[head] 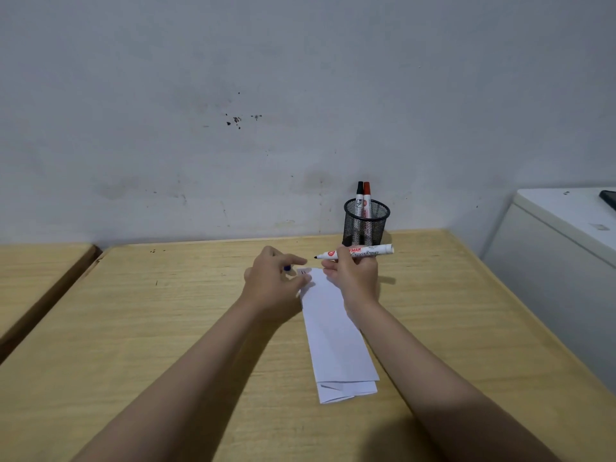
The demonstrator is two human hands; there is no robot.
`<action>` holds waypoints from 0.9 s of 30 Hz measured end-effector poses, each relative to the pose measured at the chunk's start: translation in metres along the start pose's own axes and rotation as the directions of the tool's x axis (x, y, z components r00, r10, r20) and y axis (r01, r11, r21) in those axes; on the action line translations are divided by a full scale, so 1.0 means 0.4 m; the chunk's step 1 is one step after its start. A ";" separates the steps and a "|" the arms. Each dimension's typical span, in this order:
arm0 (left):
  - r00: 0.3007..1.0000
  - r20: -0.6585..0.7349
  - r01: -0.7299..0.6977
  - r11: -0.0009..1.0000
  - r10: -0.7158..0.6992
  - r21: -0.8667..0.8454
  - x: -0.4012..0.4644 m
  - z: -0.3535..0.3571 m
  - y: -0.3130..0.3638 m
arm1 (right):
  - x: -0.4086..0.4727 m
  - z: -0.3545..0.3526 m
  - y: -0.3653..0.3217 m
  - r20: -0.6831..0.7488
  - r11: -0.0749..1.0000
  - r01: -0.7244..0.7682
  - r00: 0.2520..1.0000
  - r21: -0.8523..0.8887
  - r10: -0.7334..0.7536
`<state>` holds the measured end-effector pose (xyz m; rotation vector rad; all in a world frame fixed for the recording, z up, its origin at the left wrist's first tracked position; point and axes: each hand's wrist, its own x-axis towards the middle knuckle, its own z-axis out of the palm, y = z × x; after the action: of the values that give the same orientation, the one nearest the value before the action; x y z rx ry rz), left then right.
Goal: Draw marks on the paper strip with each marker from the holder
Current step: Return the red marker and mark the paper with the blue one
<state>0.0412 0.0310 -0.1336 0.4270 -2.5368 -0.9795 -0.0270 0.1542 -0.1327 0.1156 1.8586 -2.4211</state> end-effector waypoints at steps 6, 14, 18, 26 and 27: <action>0.983 0.149 0.054 0.948 -0.106 0.315 0.003 -0.006 -0.023 | -0.005 0.002 0.031 0.038 0.998 -0.037 0.999 -0.048 0.038; 0.977 0.162 0.076 0.933 -0.140 0.351 0.004 -0.005 -0.030 | -0.008 -0.010 0.037 0.120 0.968 0.036 0.993 -0.248 -0.006; 0.976 0.168 0.072 0.930 -0.140 0.359 0.004 -0.004 -0.032 | -0.016 -0.012 0.039 0.139 0.938 0.111 0.988 -0.328 -0.068; 0.977 0.177 0.049 0.929 -0.121 0.366 0.005 -0.001 -0.039 | -0.012 -0.011 0.049 0.144 0.899 0.168 0.982 -0.404 -0.119; 0.977 0.177 0.049 0.929 -0.121 0.366 0.006 -0.001 -0.040 | -0.011 -0.010 0.049 0.148 0.895 0.171 0.982 -0.412 -0.119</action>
<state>0.0416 0.0185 -0.1436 0.5730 -2.9120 -0.6049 -0.0205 0.1531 -0.1522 -0.2013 2.3539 -1.9854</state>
